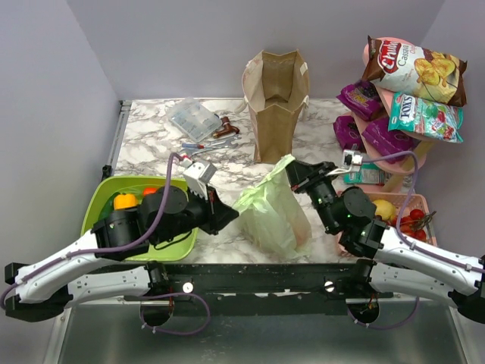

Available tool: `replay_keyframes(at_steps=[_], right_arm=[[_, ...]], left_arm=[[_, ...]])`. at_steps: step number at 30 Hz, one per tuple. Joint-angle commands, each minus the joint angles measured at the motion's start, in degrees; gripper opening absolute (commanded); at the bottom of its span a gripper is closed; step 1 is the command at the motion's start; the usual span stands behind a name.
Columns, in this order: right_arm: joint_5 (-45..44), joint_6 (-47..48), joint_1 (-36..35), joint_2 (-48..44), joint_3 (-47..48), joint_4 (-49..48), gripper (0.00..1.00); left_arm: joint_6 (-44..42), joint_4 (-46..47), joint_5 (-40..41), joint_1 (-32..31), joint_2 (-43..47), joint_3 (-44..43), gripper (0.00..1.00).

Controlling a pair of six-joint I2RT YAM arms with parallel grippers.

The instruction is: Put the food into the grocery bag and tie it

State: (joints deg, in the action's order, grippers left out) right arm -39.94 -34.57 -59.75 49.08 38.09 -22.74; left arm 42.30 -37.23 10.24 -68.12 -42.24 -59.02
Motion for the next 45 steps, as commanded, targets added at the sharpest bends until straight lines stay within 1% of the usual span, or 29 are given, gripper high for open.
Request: replay_keyframes(at_steps=[1,4,6,8,10,13,18,19,21,22,23,26,28,31,35,39,42,45], right_arm=[[6.0,12.4,2.7,-0.3,5.9,-15.2,0.01],[5.3,14.2,2.8,-1.4,6.7,-18.1,0.01],[3.3,15.7,2.7,-2.7,7.0,-18.5,0.01],[0.5,17.1,2.8,-4.0,7.0,-17.4,0.01],[0.2,18.4,2.8,-5.4,6.2,-16.4,0.01],[3.0,17.4,2.7,-6.8,5.0,-14.3,0.01],[10.2,15.2,2.8,-6.8,4.7,-8.5,0.01],[10.9,14.5,2.8,-6.7,4.7,-7.5,0.01],[12.2,14.5,2.8,-5.7,4.7,-6.5,0.01],[12.1,14.5,2.8,-5.0,5.0,-5.5,0.01],[11.0,13.9,2.7,-4.6,5.3,-3.5,0.01],[2.9,9.6,2.8,-4.6,4.5,0.8,0.01],[1.5,8.8,2.8,-5.8,2.2,0.8,0.01],[3.0,7.7,2.8,-6.6,-1.4,1.6,0.01],[6.2,3.3,2.7,-7.2,-5.8,6.4,0.01],[9.9,0.8,2.8,-9.1,-7.7,11.3,0.01],[10.2,0.9,2.8,-10.9,-7.4,14.9,0.01],[9.9,2.5,2.8,-12.2,-6.1,17.2,0.01]], left_arm=[[-10.9,-11.1,5.5,-0.8,-4.4,-15.7,0.0],[-16.3,-17.0,11.1,0.4,-7.8,-24.0,0.0],[-18.7,-20.4,13.4,3.3,-8.3,-26.8,0.0],[-19.8,-20.9,10.3,8.7,-6.9,-26.4,0.0],[-20.6,-19.6,6.3,13.4,-5.1,-24.5,0.0],[-21.2,-18.0,3.9,16.6,-4.3,-22.0,0.0],[-22.9,-16.9,2.7,17.2,-6.1,-21.1,0.0],[-23.0,-16.6,1.6,17.4,-6.4,-21.2,0.0],[-22.8,-14.3,-3.6,17.5,-6.9,-20.8,0.0],[-22.5,-13.6,-5.9,17.5,-7.4,-20.3,0.0],[-22.2,-13.7,-6.5,17.5,-8.2,-20.0,0.0],[-20.9,-15.8,-4.0,17.5,-9.3,-18.1,0.0],[-19.4,-15.4,-4.1,17.5,-8.0,-16.0,0.0],[-16.7,-13.2,-6.8,17.5,-5.1,-11.3,0.0],[-12.6,-12.0,-8.4,17.5,-3.7,-3.6,0.0],[-8.8,-8.8,-13.0,17.4,-2.5,2.6,0.0],[-7.8,-6.9,-14.7,17.4,-1.1,4.0,0.0],[-8.3,-7.0,-15.5,17.4,-1.2,2.7,0.0]])
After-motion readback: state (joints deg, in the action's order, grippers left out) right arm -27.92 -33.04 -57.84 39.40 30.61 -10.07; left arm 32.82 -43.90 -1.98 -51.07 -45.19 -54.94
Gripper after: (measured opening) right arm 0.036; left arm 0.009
